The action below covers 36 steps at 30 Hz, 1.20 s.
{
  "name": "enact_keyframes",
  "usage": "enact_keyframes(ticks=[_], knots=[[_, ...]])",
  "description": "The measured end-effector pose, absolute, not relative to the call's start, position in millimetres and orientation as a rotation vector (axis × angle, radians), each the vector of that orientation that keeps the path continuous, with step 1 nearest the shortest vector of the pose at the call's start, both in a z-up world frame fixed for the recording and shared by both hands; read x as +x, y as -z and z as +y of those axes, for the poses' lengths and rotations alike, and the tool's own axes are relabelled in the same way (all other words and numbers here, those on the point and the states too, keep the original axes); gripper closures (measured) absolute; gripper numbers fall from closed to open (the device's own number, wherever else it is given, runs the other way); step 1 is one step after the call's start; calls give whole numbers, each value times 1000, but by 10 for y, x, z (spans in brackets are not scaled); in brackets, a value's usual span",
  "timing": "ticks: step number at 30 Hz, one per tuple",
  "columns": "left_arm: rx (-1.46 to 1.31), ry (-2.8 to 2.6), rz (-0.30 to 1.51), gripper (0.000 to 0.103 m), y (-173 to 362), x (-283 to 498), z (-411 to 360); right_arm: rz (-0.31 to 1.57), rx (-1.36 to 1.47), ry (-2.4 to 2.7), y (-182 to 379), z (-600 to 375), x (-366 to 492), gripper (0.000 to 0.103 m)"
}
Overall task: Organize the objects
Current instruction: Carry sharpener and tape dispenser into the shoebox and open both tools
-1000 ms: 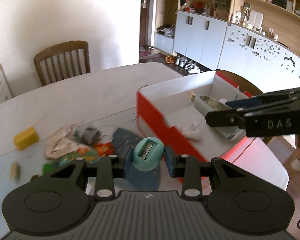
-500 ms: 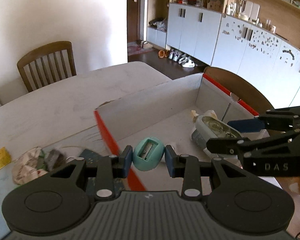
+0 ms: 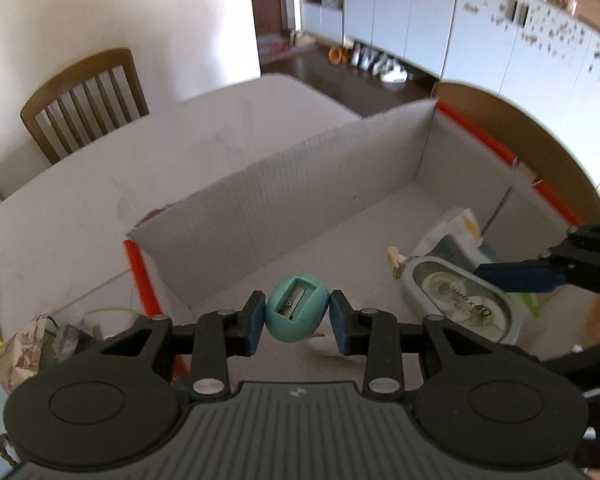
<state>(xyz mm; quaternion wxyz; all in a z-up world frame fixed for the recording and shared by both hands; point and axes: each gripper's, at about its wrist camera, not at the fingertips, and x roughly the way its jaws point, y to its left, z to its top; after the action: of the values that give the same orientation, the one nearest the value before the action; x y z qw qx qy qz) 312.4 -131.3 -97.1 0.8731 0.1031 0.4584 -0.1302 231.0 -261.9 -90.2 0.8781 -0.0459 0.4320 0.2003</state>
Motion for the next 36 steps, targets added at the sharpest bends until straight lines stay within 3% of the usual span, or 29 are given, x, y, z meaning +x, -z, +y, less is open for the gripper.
enact_keyframes(ticks=[18, 31, 36], knots=[[317, 254, 1134, 69, 1360, 3439, -1579, 993, -160, -497, 1139, -2531, 2302, 53], [262, 229, 1117, 68, 1291, 3484, -1508, 966, -92, -518, 1015, -2668, 2199, 46], [240, 228, 1072, 62, 1173, 3375, -1454, 947, -62, -521, 936, -2759, 2187, 44]])
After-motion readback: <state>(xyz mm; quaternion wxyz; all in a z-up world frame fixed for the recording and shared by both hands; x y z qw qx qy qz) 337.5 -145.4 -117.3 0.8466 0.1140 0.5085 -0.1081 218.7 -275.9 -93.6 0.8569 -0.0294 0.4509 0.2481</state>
